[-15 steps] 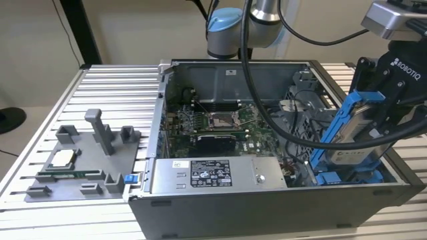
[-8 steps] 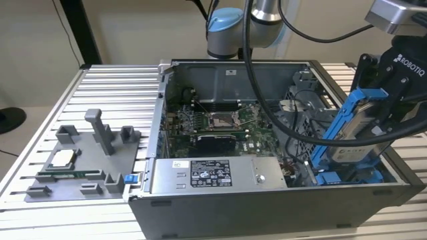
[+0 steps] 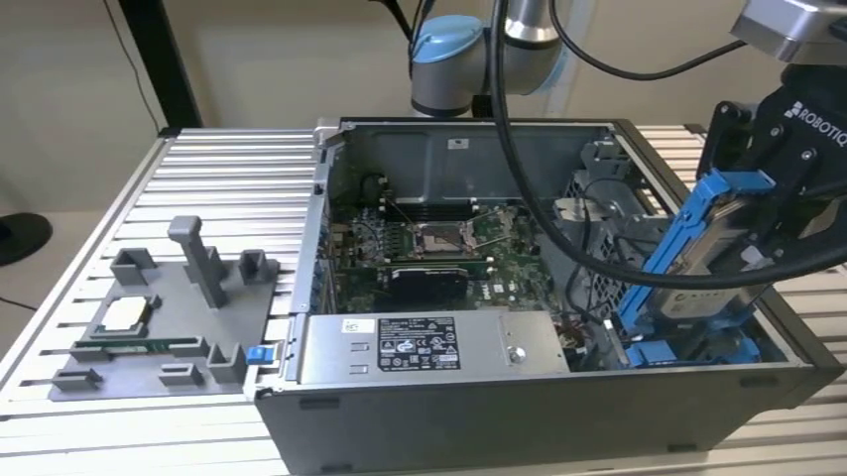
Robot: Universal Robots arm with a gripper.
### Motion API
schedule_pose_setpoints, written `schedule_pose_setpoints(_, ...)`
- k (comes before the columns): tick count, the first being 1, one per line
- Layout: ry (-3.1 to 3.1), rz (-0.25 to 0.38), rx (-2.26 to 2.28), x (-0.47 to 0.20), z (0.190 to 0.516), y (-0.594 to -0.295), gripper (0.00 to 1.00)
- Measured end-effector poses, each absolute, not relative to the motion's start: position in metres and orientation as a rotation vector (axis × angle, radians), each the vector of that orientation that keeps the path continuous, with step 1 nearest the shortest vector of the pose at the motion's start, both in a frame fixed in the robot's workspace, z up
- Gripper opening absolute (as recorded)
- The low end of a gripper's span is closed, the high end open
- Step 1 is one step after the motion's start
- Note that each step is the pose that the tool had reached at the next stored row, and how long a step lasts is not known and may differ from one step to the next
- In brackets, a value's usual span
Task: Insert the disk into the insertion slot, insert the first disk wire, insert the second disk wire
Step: 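Insert the disk into the insertion slot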
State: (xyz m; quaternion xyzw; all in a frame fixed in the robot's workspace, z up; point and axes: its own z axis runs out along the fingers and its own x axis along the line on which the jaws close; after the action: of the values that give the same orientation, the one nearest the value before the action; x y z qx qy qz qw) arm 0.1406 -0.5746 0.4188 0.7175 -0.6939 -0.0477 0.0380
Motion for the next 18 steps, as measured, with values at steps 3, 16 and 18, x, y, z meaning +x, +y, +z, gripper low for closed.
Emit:
schedule_pose_setpoints(3,-2.128,-0.162,2.208,0.142,0.417,-0.575,0.0)
schedule_pose_setpoints(16,-2.149,-0.184,2.202,0.143,0.409,-0.579,0.0)
schedule_pose_setpoints(18,-2.154,-0.185,2.198,0.143,0.407,-0.58,0.0)
